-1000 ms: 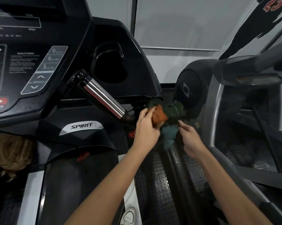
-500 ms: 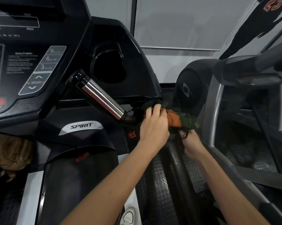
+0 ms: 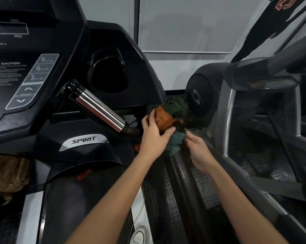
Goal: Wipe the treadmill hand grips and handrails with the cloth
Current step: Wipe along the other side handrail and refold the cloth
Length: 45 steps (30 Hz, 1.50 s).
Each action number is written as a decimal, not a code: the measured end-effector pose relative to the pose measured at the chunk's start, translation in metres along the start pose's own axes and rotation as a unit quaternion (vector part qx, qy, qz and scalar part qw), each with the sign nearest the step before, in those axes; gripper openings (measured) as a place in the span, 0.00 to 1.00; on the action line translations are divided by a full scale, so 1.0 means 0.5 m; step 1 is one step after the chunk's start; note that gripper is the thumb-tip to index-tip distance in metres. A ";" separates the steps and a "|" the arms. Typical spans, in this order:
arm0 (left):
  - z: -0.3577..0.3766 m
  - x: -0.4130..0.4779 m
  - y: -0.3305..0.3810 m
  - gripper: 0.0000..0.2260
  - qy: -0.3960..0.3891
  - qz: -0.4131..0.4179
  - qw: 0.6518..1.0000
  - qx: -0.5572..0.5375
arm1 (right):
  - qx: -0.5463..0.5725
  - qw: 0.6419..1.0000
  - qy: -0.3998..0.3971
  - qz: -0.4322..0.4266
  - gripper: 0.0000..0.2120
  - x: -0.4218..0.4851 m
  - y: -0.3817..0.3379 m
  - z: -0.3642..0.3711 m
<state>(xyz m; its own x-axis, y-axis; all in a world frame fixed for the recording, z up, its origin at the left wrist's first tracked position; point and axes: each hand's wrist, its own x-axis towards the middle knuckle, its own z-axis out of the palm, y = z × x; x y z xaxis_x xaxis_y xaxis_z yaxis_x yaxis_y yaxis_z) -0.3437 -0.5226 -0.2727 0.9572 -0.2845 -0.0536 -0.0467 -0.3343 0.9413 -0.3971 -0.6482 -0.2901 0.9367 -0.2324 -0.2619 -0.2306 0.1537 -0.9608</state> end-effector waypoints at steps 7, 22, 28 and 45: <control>-0.002 -0.044 -0.032 0.33 -0.010 -0.003 1.000 -0.006 | -0.001 1.000 0.014 0.011 0.12 -0.001 0.006 -0.005; -0.007 -0.017 0.013 0.32 -0.046 0.037 0.986 0.155 | 0.072 0.995 0.063 0.033 0.17 -0.059 -0.015 -0.061; -0.008 -0.114 -0.007 0.21 -0.071 0.120 0.973 0.182 | 0.059 0.995 0.085 0.004 0.15 -0.093 -0.016 -0.093; -0.060 -0.067 -0.001 0.15 -0.037 -0.053 0.992 -0.105 | -0.356 0.924 -0.135 -0.045 0.27 -0.095 -0.040 -0.009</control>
<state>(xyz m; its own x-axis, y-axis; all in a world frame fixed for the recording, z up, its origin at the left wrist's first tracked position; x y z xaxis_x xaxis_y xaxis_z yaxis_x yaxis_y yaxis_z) -0.3670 -0.4860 -0.2612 0.9293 -0.3258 -0.1737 0.1221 -0.1730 0.9773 -0.4380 -0.6444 -0.2587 0.9697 0.0498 -0.2394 -0.1739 -0.5475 -0.8185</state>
